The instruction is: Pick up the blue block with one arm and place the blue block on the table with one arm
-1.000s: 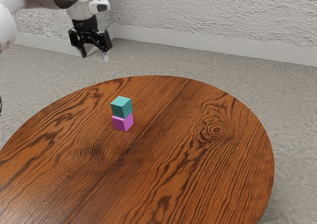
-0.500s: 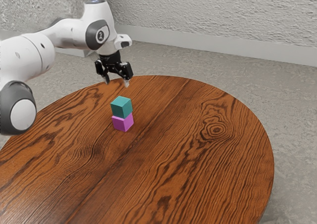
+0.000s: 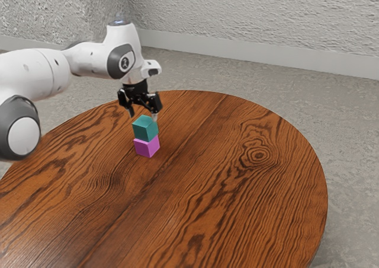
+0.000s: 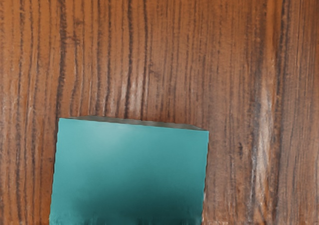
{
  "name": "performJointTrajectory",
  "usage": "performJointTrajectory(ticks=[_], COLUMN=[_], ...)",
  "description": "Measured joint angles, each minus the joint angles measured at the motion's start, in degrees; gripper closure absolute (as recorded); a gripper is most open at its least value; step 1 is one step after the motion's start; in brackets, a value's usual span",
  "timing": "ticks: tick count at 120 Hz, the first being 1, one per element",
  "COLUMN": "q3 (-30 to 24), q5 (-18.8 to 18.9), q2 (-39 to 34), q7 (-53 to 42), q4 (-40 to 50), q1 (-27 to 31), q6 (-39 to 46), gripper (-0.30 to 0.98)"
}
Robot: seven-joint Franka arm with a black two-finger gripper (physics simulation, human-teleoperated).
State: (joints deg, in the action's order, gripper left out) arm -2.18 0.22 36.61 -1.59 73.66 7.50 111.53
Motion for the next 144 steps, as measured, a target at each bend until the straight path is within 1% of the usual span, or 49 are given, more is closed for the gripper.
performJointTrajectory(ticks=[11, 31, 84, 144], q3=[0.06, 0.15, 0.54, 0.68], q5=[0.0, 0.0, 0.61, 0.38], q2=[-1.92, -2.04, 1.79, 5.33], q7=[0.03, 0.07, -0.82, -1.58], q4=[2.51, 2.98, 1.0, -1.3], q1=[0.59, 1.2, 0.81, 0.68], q6=[1.43, 2.84, 3.77, 4.0], gripper=[0.0, 0.0, 0.0, 0.0])
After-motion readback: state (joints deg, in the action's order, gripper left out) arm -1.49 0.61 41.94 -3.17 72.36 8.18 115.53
